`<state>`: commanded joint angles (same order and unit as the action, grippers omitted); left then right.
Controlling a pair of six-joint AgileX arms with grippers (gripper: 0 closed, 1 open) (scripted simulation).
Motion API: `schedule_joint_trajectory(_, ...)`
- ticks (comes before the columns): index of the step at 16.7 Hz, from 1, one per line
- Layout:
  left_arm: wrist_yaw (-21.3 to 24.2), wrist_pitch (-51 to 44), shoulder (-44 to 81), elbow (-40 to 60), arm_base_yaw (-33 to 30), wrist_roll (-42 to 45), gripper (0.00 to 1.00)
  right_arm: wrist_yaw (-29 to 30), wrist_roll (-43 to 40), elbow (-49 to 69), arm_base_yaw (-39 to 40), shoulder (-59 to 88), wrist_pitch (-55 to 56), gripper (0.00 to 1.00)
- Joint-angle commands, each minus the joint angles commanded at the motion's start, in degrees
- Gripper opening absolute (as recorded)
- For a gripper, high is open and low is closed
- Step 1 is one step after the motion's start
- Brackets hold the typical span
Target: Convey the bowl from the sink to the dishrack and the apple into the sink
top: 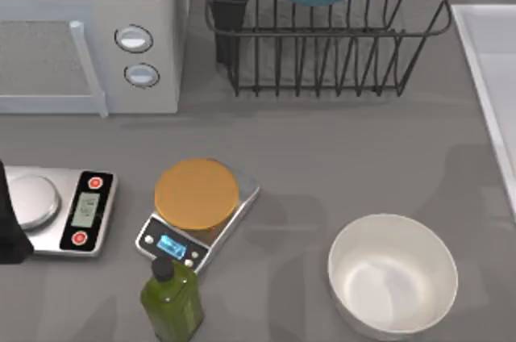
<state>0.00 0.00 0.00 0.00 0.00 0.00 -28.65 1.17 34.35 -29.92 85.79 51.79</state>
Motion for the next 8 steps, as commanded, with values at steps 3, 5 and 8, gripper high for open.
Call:
schedule_joint_trajectory(3, 0.0, 0.0, 0.0, 0.0, 0.0, 0.0, 1.0, -0.18, -0.03, -0.26, -0.21, 2.14, 2.13, 0.0)
schedule_joint_trajectory(5, 0.0, 0.0, 0.0, 0.0, 0.0, 0.0, 1.0, -0.36, -0.04, -0.84, -0.44, 6.58, 6.56, 0.0)
schedule_joint_trajectory(8, 0.0, 0.0, 0.0, 0.0, 0.0, 0.0, 1.0, -0.28, -0.05, -2.01, -0.65, 16.22, 17.35, 0.0)
